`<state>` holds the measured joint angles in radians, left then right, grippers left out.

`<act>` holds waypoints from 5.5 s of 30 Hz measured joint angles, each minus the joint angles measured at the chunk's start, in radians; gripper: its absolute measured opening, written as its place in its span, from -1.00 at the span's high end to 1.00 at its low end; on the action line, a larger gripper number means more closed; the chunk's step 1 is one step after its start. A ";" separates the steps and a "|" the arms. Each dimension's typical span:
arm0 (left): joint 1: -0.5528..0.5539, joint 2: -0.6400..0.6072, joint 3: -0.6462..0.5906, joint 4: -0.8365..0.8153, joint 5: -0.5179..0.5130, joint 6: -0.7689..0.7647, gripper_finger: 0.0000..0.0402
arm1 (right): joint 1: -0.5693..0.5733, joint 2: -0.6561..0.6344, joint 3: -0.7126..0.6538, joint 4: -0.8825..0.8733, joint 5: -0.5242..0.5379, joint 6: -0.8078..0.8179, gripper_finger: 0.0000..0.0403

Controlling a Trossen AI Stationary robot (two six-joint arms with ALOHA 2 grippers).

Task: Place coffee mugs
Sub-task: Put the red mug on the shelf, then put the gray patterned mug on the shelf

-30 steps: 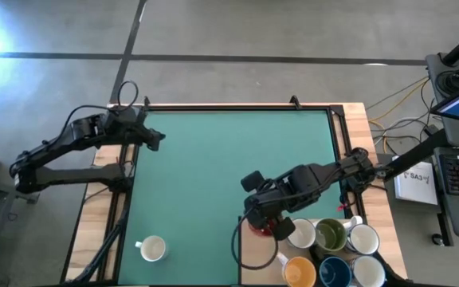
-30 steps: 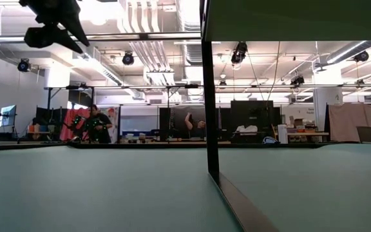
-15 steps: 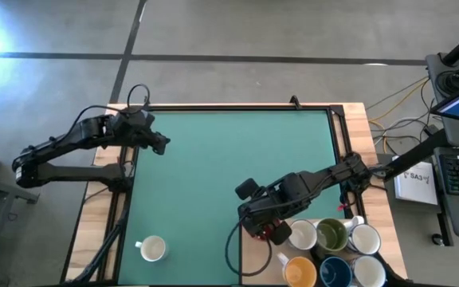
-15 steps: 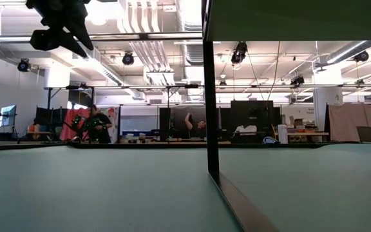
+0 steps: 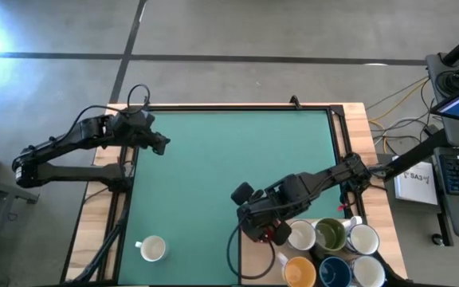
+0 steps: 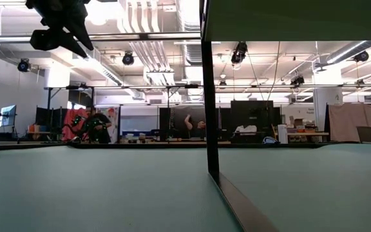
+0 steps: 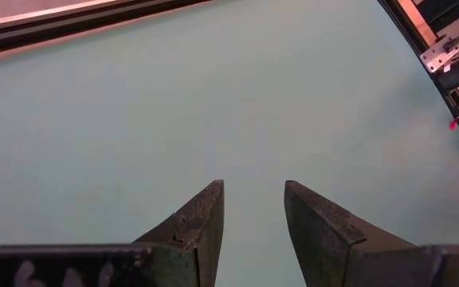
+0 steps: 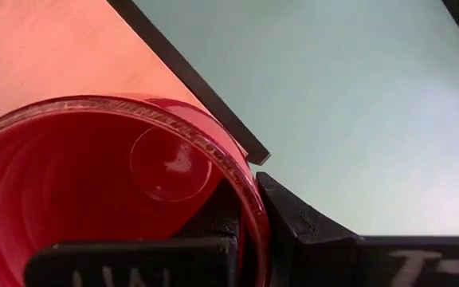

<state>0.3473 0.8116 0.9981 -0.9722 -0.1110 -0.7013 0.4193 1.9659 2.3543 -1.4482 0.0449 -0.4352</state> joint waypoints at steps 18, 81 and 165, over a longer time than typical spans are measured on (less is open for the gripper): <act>0.000 -0.002 0.000 -0.003 0.023 0.011 0.42 | 0.015 0.000 -0.002 0.042 0.000 0.016 0.85; 0.000 -0.007 0.000 -0.011 0.051 0.038 0.42 | 0.014 0.000 -0.074 0.071 -0.079 0.157 0.53; -1.402 0.720 0.361 -0.319 0.024 -1.361 0.42 | 0.062 -0.196 0.002 -0.012 0.111 0.857 0.55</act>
<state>-1.0542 1.5319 1.3591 -1.2917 -0.0875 -2.0628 0.4810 1.7697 2.3564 -1.4607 0.1562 0.4221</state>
